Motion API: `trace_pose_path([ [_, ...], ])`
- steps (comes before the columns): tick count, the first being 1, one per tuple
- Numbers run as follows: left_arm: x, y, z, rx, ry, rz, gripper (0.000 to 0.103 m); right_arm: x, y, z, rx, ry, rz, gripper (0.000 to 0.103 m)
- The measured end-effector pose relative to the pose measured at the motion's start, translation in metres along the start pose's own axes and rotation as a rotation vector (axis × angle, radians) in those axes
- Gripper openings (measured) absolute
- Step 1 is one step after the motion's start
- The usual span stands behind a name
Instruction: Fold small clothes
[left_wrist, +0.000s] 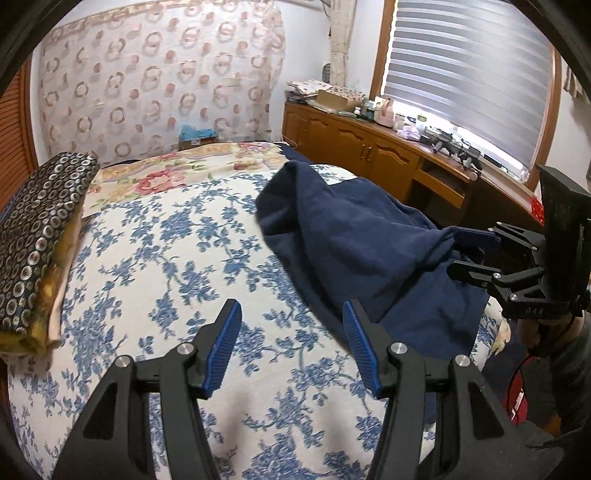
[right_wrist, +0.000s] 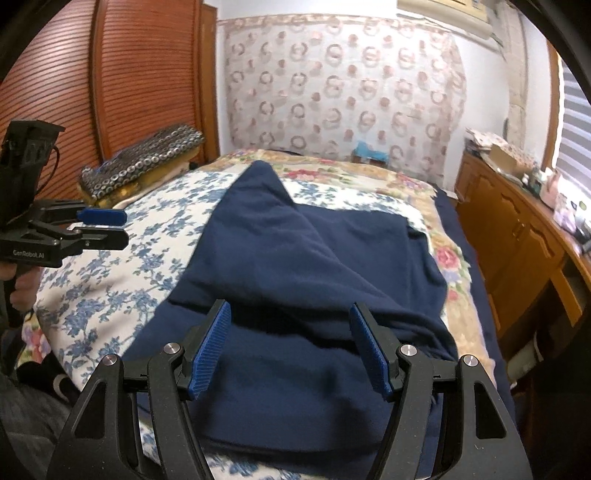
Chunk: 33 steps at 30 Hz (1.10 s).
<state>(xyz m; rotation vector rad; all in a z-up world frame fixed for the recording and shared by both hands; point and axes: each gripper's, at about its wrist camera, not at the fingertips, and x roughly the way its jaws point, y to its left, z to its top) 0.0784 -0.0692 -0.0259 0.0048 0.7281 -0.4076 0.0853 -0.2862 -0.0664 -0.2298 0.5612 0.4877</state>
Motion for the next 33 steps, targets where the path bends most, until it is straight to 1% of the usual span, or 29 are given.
trace_pose_path([
  [10, -0.005, 0.018, -0.009, -0.033, -0.012, 0.019, 0.057, 0.036, 0.027, 0.018, -0.089, 0.071, 0.067, 0.068],
  [17, -0.007, 0.029, -0.011, -0.063, -0.016, 0.027, 0.057, 0.059, 0.049, 0.021, -0.165, 0.126, 0.112, 0.068],
  [21, -0.007, 0.03, -0.012, -0.06, -0.012, 0.029, 0.057, 0.073, 0.054, 0.021, -0.185, 0.164, 0.128, 0.068],
  [24, -0.005, 0.029, -0.013, -0.059, -0.008, 0.024, 0.057, 0.083, 0.054, 0.019, -0.203, 0.2, 0.125, 0.068],
  [26, -0.003, 0.028, -0.014, -0.057, -0.002, 0.021, 0.057, 0.088, 0.051, 0.017, -0.205, 0.22, 0.139, 0.068],
  [27, -0.002, 0.027, -0.014, -0.056, 0.001, 0.02, 0.057, 0.088, 0.05, 0.017, -0.204, 0.222, 0.145, 0.067],
  [28, -0.001, 0.027, -0.015, -0.055, 0.004, 0.019, 0.057, 0.088, 0.049, 0.017, -0.203, 0.222, 0.154, 0.053],
  [29, 0.0, 0.026, -0.015, -0.053, 0.007, 0.019, 0.057, 0.088, 0.048, 0.017, -0.204, 0.227, 0.167, 0.045],
  [30, 0.001, 0.025, -0.015, -0.051, 0.01, 0.02, 0.057, 0.087, 0.047, 0.017, -0.206, 0.228, 0.179, 0.028],
  [31, 0.001, 0.025, -0.015, -0.049, 0.011, 0.019, 0.057, 0.086, 0.045, 0.017, -0.211, 0.225, 0.177, 0.009],
  [32, 0.001, 0.024, -0.015, -0.048, 0.011, 0.018, 0.057, 0.085, 0.044, 0.018, -0.212, 0.224, 0.17, 0.008],
  [33, 0.002, 0.024, -0.015, -0.047, 0.011, 0.016, 0.057, 0.082, 0.039, 0.02, -0.202, 0.224, 0.182, 0.007],
])
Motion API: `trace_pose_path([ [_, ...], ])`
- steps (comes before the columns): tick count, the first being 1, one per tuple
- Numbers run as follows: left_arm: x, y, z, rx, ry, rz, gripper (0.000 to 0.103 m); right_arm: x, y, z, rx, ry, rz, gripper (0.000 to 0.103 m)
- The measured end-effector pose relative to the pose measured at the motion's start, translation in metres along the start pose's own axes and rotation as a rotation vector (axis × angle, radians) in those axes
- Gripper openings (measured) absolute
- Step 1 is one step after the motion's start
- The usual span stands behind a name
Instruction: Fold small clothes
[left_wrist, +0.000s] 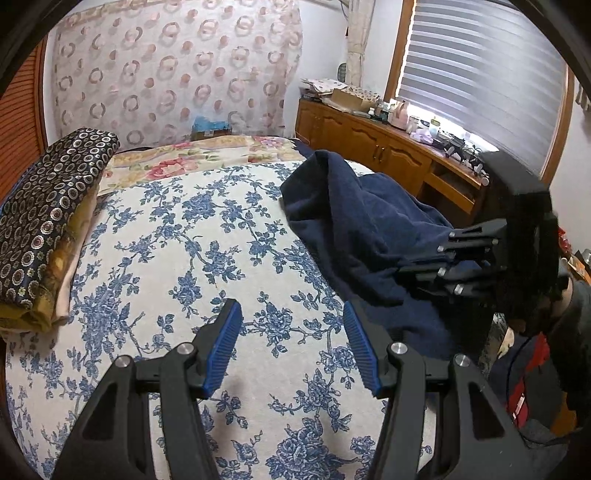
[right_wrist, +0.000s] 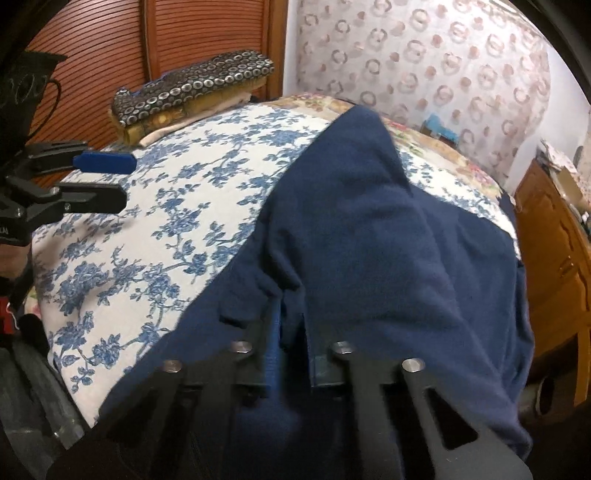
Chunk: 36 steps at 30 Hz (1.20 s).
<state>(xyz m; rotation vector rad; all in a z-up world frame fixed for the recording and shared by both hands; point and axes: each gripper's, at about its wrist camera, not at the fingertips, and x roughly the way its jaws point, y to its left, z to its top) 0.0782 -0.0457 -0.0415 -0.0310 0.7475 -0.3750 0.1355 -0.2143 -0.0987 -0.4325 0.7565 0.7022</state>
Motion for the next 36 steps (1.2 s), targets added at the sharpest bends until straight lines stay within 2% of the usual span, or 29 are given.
trace_pose_path([
  [6, 0.001, -0.001, -0.001, 0.002, 0.002, -0.006, 0.057, -0.034, -0.04, 0.018, 0.083, -0.09, -0.027, 0.006],
  [11, 0.002, -0.002, -0.001, 0.002, 0.006, -0.011, 0.057, -0.049, -0.101, 0.043, 0.164, -0.136, -0.144, 0.006],
  [15, 0.002, -0.002, -0.001, 0.002, 0.007, -0.012, 0.057, -0.046, -0.159, 0.057, 0.274, -0.156, -0.29, 0.007],
  [16, 0.002, -0.002, -0.002, 0.002, 0.007, -0.012, 0.057, -0.044, -0.169, 0.058, 0.295, -0.152, -0.307, 0.013],
  [18, 0.002, -0.002, -0.002, 0.003, 0.008, -0.012, 0.057, -0.042, -0.181, 0.058, 0.328, -0.144, -0.366, 0.017],
  [19, 0.002, -0.002, -0.002, 0.002, 0.008, -0.012, 0.057, -0.044, -0.183, 0.057, 0.346, -0.152, -0.392, 0.023],
  [20, 0.002, -0.002, -0.002, 0.001, 0.008, -0.014, 0.057, -0.048, -0.183, 0.054, 0.364, -0.169, -0.386, 0.028],
  [22, 0.004, -0.003, -0.002, -0.001, 0.011, -0.018, 0.057, -0.055, -0.178, 0.047, 0.384, -0.199, -0.345, 0.043],
  [25, 0.009, -0.005, -0.003, 0.004, 0.021, -0.023, 0.057, -0.054, -0.171, 0.041, 0.372, -0.178, -0.287, 0.05],
  [29, 0.015, -0.012, -0.006, 0.014, 0.031, -0.035, 0.057, -0.028, -0.157, 0.031, 0.354, -0.044, -0.167, 0.051],
  [32, 0.02, -0.017, -0.007, 0.026, 0.045, -0.039, 0.057, -0.008, -0.161, 0.024, 0.398, 0.011, -0.147, 0.051],
  [36, 0.022, -0.021, -0.007, 0.039, 0.053, -0.042, 0.057, 0.005, -0.18, 0.022, 0.494, 0.016, -0.093, 0.051],
])
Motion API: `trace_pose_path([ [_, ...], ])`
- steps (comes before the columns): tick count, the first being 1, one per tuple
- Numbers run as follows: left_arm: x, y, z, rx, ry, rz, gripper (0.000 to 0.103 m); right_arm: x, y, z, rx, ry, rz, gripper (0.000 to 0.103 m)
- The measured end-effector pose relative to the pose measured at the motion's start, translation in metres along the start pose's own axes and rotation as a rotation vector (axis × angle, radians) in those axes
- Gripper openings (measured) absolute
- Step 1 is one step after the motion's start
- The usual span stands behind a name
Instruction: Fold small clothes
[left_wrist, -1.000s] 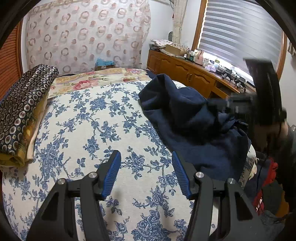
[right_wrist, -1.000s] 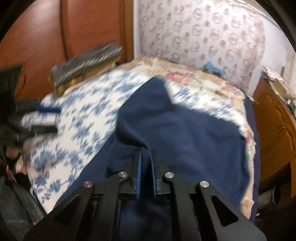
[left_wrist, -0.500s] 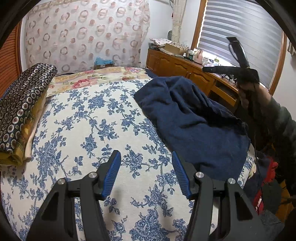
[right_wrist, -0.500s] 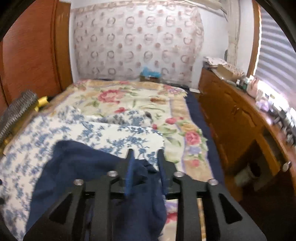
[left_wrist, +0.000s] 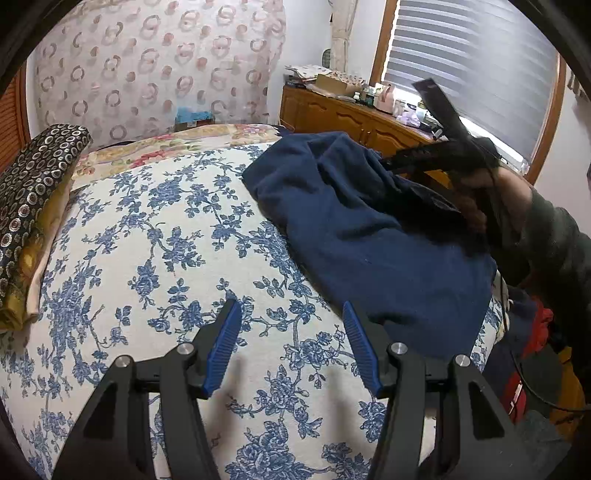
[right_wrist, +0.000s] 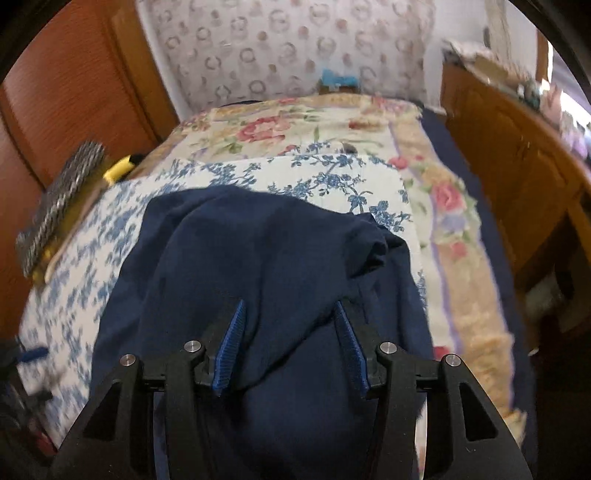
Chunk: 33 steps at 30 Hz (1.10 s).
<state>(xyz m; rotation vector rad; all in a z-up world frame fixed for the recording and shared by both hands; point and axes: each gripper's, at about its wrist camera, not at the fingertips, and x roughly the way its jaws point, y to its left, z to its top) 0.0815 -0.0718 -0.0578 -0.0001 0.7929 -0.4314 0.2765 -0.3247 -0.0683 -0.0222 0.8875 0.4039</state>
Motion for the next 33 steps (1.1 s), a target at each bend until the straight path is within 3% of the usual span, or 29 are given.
trace_pose_path([
  [2, 0.0, 0.001, 0.0, -0.001, 0.0, -0.002, 0.057, 0.007, -0.005, 0.006, 0.029, 0.01, 0.009, 0.05],
  [3, 0.0, 0.0, 0.0, -0.002, 0.0, -0.002, 0.057, 0.01, -0.006, 0.009, 0.028, 0.015, 0.006, 0.038],
  [4, 0.0, 0.0, -0.001, -0.003, 0.0, -0.001, 0.057, 0.01, -0.006, 0.01, 0.022, 0.016, 0.005, 0.019],
  [6, 0.0, 0.001, -0.002, -0.007, 0.001, -0.002, 0.057, 0.009, -0.002, 0.013, -0.014, 0.009, 0.012, 0.006],
  [7, 0.0, 0.002, -0.002, -0.009, 0.002, -0.002, 0.057, 0.003, 0.0, 0.014, -0.04, -0.015, 0.01, 0.004],
  [12, 0.001, 0.0, -0.004, -0.009, 0.004, -0.005, 0.057, -0.032, -0.001, 0.032, -0.075, -0.171, -0.085, 0.003],
  [14, 0.0, -0.002, -0.004, -0.007, 0.004, -0.008, 0.057, -0.038, -0.004, 0.044, -0.106, -0.215, -0.208, 0.003],
  [16, 0.0, -0.002, -0.005, -0.004, 0.006, -0.007, 0.057, -0.032, -0.013, 0.054, -0.118, -0.21, -0.311, 0.003],
  [19, 0.0, -0.002, -0.006, -0.005, 0.007, -0.007, 0.057, -0.022, -0.026, 0.061, -0.091, -0.178, -0.357, 0.004],
  [21, 0.0, -0.002, -0.007, -0.004, 0.008, -0.009, 0.057, -0.012, -0.031, 0.059, -0.083, -0.124, -0.338, 0.01],
  [22, 0.001, -0.002, -0.007, -0.005, 0.008, -0.011, 0.057, -0.01, -0.032, 0.057, -0.089, -0.109, -0.349, 0.02],
  [24, 0.002, -0.002, -0.008, -0.005, 0.01, -0.017, 0.057, -0.015, -0.031, 0.048, -0.105, -0.117, -0.37, 0.03],
  [27, 0.004, -0.006, -0.01, 0.0, 0.013, -0.024, 0.057, -0.036, -0.027, 0.026, -0.107, -0.131, -0.295, 0.038],
  [33, 0.007, -0.015, -0.009, 0.01, 0.017, -0.037, 0.057, -0.088, -0.013, -0.049, -0.16, -0.153, -0.139, 0.038],
])
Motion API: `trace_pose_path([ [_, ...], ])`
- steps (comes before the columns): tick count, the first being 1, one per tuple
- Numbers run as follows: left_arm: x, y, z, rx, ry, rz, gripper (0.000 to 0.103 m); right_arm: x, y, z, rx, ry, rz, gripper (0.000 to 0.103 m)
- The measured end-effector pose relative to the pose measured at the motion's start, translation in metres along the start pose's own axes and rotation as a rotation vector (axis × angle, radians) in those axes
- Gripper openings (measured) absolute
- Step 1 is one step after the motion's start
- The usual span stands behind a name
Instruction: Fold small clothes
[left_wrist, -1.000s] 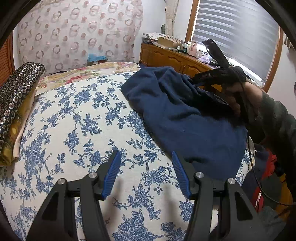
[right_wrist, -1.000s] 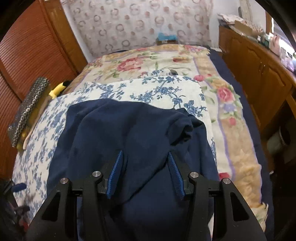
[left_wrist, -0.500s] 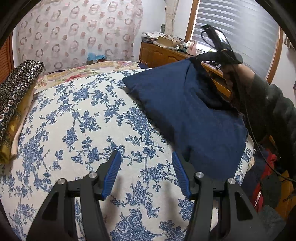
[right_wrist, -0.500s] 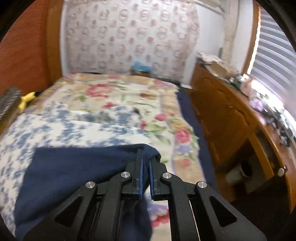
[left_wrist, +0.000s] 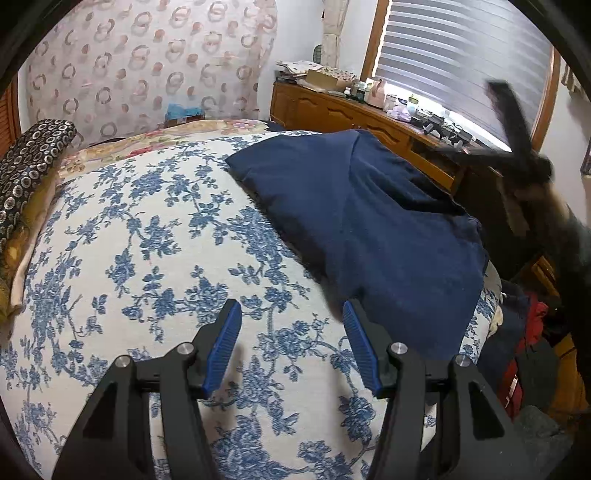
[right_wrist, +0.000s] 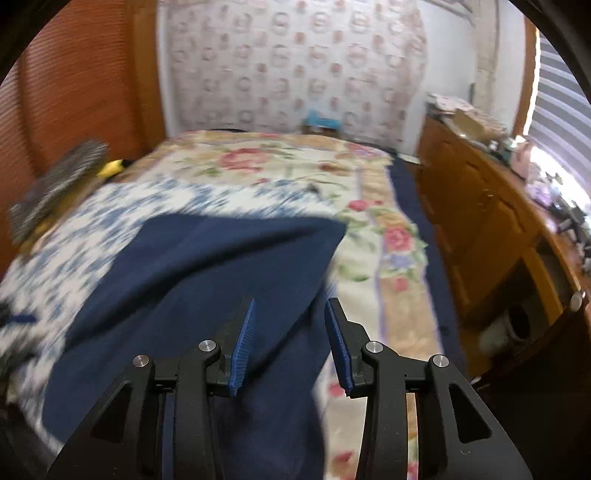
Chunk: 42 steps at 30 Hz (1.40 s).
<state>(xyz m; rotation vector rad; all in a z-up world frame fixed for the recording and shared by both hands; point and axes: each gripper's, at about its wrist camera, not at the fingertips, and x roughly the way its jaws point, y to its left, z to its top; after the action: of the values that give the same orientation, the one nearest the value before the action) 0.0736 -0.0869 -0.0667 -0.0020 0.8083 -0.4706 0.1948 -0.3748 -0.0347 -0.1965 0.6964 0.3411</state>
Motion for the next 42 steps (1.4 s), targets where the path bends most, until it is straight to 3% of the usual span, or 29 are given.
trace_pose_path([
  [6, 0.004, -0.012, 0.001, 0.024, 0.011, -0.007, 0.057, -0.021, 0.007, -0.069, 0.037, 0.034, 0.041, 0.038],
  [13, 0.008, -0.028, 0.001, 0.059, 0.029, -0.021, 0.057, -0.022, -0.002, -0.103, 0.117, 0.05, 0.031, 0.037],
  [14, 0.008, -0.03, 0.0, 0.063, 0.031, -0.024, 0.057, -0.024, -0.003, -0.102, 0.122, 0.046, 0.041, 0.032],
  [16, 0.009, -0.033, -0.001, 0.069, 0.039, -0.028, 0.057, -0.028, -0.002, -0.104, 0.125, 0.035, 0.089, 0.008],
  [19, 0.009, -0.038, -0.003, 0.084, 0.046, -0.03, 0.057, -0.041, 0.0, -0.108, 0.106, 0.008, 0.087, 0.003],
  [21, 0.007, -0.04, -0.003, 0.089, 0.046, -0.032, 0.057, -0.053, 0.0, -0.109, 0.1, 0.0, 0.024, 0.0],
  [27, 0.01, -0.046, -0.007, 0.104, 0.066, -0.047, 0.057, -0.073, -0.015, -0.13, 0.136, -0.011, -0.052, 0.0],
  [32, 0.014, -0.047, -0.011, 0.094, 0.085, -0.058, 0.057, -0.069, -0.02, -0.14, 0.19, -0.039, -0.013, 0.0],
  [36, 0.013, -0.049, -0.014, 0.097, 0.091, -0.058, 0.057, -0.068, -0.011, -0.133, 0.187, -0.074, 0.021, 0.031],
  [42, 0.014, -0.054, -0.018, 0.104, 0.098, -0.06, 0.057, -0.047, -0.006, -0.131, 0.183, -0.029, 0.051, 0.033],
])
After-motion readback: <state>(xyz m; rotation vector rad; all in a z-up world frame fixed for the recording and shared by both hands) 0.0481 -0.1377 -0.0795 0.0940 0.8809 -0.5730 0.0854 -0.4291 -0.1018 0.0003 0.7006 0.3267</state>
